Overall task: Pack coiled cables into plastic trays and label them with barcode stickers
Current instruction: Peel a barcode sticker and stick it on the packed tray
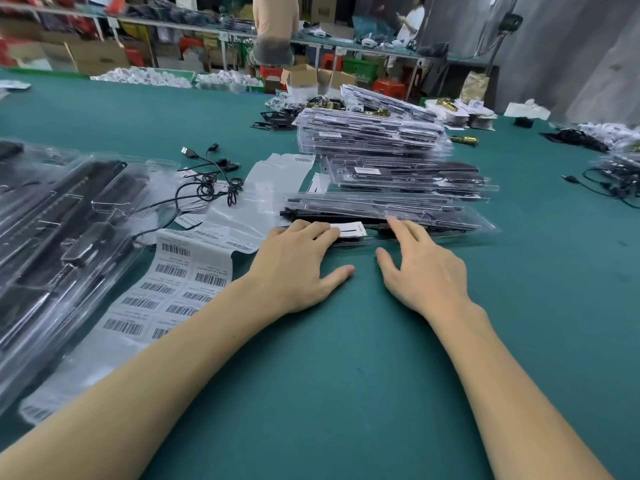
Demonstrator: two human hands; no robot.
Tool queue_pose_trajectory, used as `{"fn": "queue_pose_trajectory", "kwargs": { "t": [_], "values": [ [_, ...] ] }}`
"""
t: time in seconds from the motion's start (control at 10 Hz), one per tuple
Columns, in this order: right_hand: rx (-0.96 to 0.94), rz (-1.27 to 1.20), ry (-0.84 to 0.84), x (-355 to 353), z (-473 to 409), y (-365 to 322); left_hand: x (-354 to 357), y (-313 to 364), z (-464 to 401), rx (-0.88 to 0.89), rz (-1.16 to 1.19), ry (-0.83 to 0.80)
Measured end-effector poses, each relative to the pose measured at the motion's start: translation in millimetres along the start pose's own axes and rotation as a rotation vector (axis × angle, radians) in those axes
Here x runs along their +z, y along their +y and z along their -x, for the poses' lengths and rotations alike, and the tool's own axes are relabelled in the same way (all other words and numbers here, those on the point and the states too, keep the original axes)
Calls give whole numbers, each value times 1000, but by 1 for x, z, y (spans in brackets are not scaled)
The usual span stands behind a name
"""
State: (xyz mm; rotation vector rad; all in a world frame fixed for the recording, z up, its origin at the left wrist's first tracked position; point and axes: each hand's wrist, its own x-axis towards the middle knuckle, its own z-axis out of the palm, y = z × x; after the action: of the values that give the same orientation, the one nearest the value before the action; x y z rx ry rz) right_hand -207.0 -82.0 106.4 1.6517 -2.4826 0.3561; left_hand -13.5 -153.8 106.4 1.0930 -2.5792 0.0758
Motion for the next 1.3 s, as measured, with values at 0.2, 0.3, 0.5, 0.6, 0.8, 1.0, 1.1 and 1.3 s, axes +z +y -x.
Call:
{"fn": "queue_pose_trajectory", "kwargs": {
  "t": [0.2,0.3,0.5,0.6,0.8,1.0,1.1,1.3],
  "values": [
    [23,-12,-2,0,-1,-9,1,0,1,1,-2,4],
    [2,-2,35,0,-2,-10,0,1,1,2,-2,4],
    [-16,76,-4,0,1,-8,0,0,0,2,-12,-2],
    [-6,88,-44,-1,3,-5,-1,0,1,0,-11,-6],
    [22,75,-78,-5,7,-6,-2,1,2,0,-18,-10],
    [-24,-78,-58,-16,12,1,-2,0,2,-3,-9,-19],
    [-16,-281,43,-22,14,4,-3,1,2,-4,-4,-31],
    [-5,-391,401,-26,8,1,-5,3,4,5,-39,-52]
  ]
}}
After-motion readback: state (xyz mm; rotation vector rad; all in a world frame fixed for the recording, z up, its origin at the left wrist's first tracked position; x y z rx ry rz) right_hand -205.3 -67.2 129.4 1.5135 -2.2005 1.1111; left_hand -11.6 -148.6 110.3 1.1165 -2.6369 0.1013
